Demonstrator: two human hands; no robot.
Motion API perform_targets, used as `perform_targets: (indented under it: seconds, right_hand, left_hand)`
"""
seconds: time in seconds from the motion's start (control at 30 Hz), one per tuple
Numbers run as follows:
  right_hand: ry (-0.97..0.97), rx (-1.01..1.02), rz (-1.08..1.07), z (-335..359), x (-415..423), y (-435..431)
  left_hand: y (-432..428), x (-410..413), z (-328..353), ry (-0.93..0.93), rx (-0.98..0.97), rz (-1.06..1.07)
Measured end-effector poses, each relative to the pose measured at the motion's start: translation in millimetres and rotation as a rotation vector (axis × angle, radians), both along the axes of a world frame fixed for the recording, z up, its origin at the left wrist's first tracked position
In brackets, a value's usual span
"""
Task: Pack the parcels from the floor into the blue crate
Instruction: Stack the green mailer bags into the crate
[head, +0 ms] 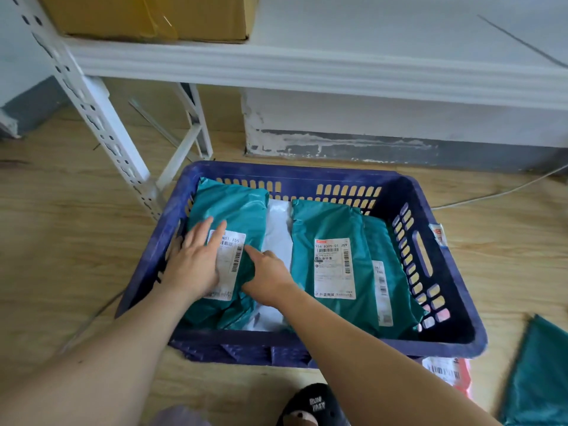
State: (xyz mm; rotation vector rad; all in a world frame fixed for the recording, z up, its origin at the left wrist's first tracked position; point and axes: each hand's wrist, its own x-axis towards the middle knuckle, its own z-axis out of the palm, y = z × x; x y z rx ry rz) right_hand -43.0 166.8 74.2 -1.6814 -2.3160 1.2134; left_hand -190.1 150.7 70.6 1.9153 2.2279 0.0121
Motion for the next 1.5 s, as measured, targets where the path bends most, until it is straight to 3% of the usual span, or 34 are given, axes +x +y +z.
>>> perform_targets:
  seconds: [0.1,0.23,0.4,0.57,0.77,1.1,1.5]
  right_hand:
    - [-0.254,0.276,0.082,0.1,0.8,-5.8]
    - [-0.374,0.232,0.205,-5.5,4.9,-5.2]
    - [-0.518,0.202,0.320,-15.6,5.8,-5.8]
    - [-0.412,0.135,0.323,-10.7,15.3,-0.8]
    - [-0.273,0.230,0.234,13.0,46.0,4.6]
    - [-0.145,0.291,-0.060,60.6,115.3,3.0]
    - [-0.199,0.364,-0.272,89.5,238.4,-21.4]
  left_hand:
    - [0.8,-0.1,0.0,-0.096,-0.306,0.029]
    - [0.4,-2.0,-0.9,-0.090,-0.570,0.015]
    - [-3.5,6.6,1.3,0.005,-0.633,0.008]
    - [-3.0,17.3,5.9,0.098,-0.653,0.006]
    - [3.7,21.7,27.6,0.079,-0.600,-0.009]
    - [24.6,102.3,72.4,0.010,-0.239,-0.176]
    - [35.0,245.5,92.7,-0.220,-0.064,-0.372]
